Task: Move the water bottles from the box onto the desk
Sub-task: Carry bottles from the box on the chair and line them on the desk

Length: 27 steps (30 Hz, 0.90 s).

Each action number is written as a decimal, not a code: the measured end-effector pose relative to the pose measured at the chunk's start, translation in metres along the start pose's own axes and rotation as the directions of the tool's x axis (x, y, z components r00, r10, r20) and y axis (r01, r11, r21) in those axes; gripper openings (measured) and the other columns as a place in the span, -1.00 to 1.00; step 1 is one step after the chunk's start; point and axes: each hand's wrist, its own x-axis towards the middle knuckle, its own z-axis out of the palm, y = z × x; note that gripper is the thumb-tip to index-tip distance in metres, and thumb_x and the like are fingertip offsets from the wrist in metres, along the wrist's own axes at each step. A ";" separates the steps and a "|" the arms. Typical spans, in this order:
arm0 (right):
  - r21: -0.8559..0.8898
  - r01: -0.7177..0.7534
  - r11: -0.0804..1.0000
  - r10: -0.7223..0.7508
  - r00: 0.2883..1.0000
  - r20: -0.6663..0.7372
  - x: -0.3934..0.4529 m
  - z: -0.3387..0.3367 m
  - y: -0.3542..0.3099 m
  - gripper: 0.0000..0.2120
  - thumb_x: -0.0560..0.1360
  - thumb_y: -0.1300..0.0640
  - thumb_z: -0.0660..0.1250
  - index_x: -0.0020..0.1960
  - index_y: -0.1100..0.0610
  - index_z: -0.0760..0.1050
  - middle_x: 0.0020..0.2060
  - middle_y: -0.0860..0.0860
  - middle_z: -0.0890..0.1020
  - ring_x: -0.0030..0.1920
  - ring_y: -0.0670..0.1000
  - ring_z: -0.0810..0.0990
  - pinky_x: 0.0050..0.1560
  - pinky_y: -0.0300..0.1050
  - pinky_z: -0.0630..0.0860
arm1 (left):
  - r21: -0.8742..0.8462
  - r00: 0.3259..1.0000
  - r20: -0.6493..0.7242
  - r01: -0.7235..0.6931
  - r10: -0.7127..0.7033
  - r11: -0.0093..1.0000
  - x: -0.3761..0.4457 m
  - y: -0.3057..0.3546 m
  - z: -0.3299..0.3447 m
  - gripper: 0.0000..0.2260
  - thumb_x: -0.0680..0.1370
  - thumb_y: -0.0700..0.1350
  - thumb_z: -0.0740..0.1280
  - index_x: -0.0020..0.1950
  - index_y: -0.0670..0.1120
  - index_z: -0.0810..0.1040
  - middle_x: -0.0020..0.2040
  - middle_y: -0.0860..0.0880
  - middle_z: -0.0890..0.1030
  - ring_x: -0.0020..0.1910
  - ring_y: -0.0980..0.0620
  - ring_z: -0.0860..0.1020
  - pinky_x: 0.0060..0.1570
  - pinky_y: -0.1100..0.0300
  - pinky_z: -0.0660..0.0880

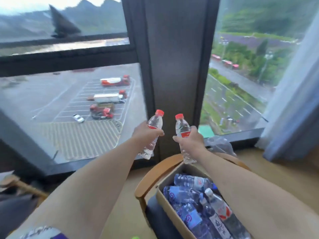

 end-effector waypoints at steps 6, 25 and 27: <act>0.081 0.189 0.979 -0.205 0.940 0.274 -0.049 0.070 -0.072 -0.47 0.35 -0.19 0.51 0.15 0.00 0.36 -0.08 -0.02 0.61 -0.12 0.03 0.63 0.03 0.13 0.64 | -0.084 0.952 -0.254 0.154 -0.170 0.985 -0.065 -0.061 -0.097 -0.59 0.30 0.03 0.60 0.03 0.04 0.51 -0.08 -0.05 0.64 -0.21 -0.02 0.66 -0.58 0.26 0.50; 0.354 0.493 0.795 -0.589 0.488 0.644 -0.438 0.252 -0.208 -0.53 0.31 -0.14 0.56 0.06 0.01 0.44 -0.15 -0.07 0.61 -0.15 -0.06 0.59 -0.29 -0.12 0.46 | -0.261 0.492 -0.722 0.459 -0.487 0.850 -0.453 -0.293 -0.316 -0.34 0.21 0.23 0.54 0.24 0.05 0.50 0.12 -0.02 0.59 0.07 -0.09 0.57 0.07 0.04 0.55; 0.391 0.520 0.759 -0.624 0.411 0.665 -0.499 0.266 -0.214 -0.51 0.32 -0.16 0.56 0.08 0.00 0.41 -0.14 -0.10 0.60 -0.15 -0.09 0.58 -0.29 -0.15 0.44 | -0.328 0.431 -0.751 0.415 -0.501 0.849 -0.513 -0.320 -0.333 -0.34 0.27 0.16 0.58 0.28 -0.01 0.47 0.10 0.02 0.59 0.03 -0.03 0.59 -0.01 0.10 0.53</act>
